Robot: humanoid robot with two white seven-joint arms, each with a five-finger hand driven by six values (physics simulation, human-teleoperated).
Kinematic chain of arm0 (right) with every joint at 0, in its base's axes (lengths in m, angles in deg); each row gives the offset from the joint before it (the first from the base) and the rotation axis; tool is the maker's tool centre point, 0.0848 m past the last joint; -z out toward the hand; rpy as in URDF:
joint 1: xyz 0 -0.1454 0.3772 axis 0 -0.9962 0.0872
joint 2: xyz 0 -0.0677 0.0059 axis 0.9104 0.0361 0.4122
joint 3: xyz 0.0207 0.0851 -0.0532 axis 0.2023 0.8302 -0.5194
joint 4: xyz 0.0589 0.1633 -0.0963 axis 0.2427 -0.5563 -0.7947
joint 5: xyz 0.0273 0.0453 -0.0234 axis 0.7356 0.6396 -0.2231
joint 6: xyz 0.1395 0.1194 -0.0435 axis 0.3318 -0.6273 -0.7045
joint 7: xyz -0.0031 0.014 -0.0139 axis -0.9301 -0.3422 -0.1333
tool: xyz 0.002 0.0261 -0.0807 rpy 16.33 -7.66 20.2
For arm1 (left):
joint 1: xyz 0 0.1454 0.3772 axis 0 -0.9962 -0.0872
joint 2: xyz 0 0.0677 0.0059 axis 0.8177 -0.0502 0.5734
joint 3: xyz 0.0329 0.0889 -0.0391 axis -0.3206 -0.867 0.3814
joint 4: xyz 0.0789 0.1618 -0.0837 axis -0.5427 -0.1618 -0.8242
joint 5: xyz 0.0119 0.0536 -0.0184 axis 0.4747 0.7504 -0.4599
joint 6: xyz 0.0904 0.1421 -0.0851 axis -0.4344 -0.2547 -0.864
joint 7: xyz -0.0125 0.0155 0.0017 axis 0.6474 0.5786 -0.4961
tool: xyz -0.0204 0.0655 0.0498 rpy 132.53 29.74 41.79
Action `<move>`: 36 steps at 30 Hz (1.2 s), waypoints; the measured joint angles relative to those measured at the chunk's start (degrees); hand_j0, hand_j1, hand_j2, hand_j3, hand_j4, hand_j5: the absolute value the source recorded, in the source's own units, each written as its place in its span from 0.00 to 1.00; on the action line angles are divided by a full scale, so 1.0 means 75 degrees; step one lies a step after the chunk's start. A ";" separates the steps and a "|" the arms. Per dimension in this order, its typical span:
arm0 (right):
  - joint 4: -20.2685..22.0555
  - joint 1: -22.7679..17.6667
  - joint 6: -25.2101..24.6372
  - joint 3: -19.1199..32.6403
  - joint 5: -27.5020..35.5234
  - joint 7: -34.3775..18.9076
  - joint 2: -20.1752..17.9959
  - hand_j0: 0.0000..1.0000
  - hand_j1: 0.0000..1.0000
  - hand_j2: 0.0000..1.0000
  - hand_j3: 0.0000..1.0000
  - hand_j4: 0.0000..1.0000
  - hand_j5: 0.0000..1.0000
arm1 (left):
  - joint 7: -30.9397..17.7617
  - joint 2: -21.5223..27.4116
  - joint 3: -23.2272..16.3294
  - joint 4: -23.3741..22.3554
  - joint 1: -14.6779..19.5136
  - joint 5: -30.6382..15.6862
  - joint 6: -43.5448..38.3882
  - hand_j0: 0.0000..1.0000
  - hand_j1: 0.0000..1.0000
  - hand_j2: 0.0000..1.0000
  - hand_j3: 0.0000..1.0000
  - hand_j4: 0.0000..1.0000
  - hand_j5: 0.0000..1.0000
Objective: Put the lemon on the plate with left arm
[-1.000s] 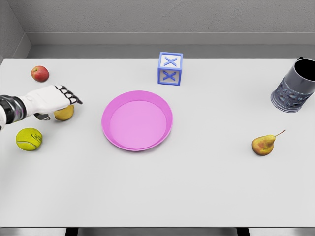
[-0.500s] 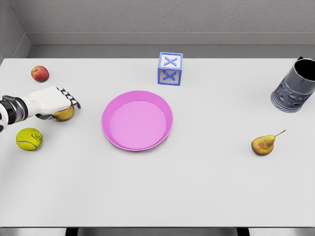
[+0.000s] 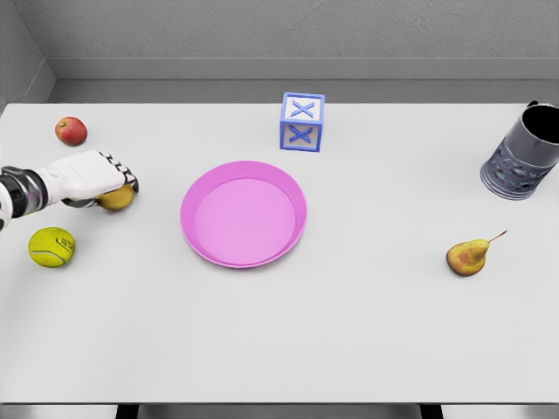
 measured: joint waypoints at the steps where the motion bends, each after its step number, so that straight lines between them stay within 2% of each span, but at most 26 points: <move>1: 0.0000 0.0000 0.0000 0.0000 0.0000 0.0000 0.0000 1.00 1.00 1.00 1.00 1.00 1.00 | 0.0000 -0.0030 0.0008 -0.0008 0.0000 -0.0011 0.0000 0.70 0.70 0.70 0.70 0.70 0.70; 5: 0.0000 0.0000 0.0000 0.0000 0.0000 0.0000 0.0000 1.00 1.00 1.00 1.00 1.00 1.00 | 0.0082 -0.0098 0.0030 -0.0010 -0.0035 0.0077 -0.0096 0.70 0.70 0.70 0.70 0.70 0.70; 6: 0.0000 0.0000 0.0000 0.0001 0.0000 0.0000 0.0000 1.00 1.00 1.00 1.00 1.00 1.00 | 0.0109 -0.0116 0.0036 -0.0007 -0.0047 0.0117 -0.0125 0.66 0.66 0.66 0.66 0.66 0.66; 8: 0.0000 0.0000 0.0000 0.0000 0.0000 0.0000 0.0000 1.00 1.00 1.00 1.00 1.00 1.00 | 0.0131 -0.0140 0.0033 -0.0009 -0.0047 0.0192 -0.0132 0.63 0.63 0.63 0.63 0.63 0.63; 16: 0.0000 0.0000 0.0000 0.0002 0.0000 0.0000 0.0000 1.00 1.00 1.00 1.00 1.00 1.00 | 0.0177 -0.0176 0.0054 -0.0017 -0.0070 0.0263 -0.0133 0.64 0.64 0.64 0.64 0.64 0.64; 26: 0.0000 0.0000 0.0000 0.0001 0.0000 0.0000 0.0000 1.00 1.00 1.00 1.00 1.00 1.00 | 0.0010 -0.0240 0.0039 -0.0023 0.0012 -0.0480 -0.0006 0.64 0.64 0.64 0.64 0.64 0.64; 28: 0.0000 0.0000 0.0000 0.0001 0.0000 0.0000 0.0000 1.00 1.00 1.00 1.00 1.00 1.00 | 0.0002 -0.0251 0.0040 -0.0025 0.0187 -0.0553 0.0000 0.64 0.64 0.64 0.64 0.64 0.64; 36: 0.0000 0.0000 0.0000 0.0000 0.0000 0.0000 0.0000 1.00 1.00 1.00 1.00 1.00 1.00 | 0.0000 -0.0335 -0.0037 -0.0011 0.0293 -0.0826 0.0001 0.63 0.63 0.63 0.63 0.63 0.63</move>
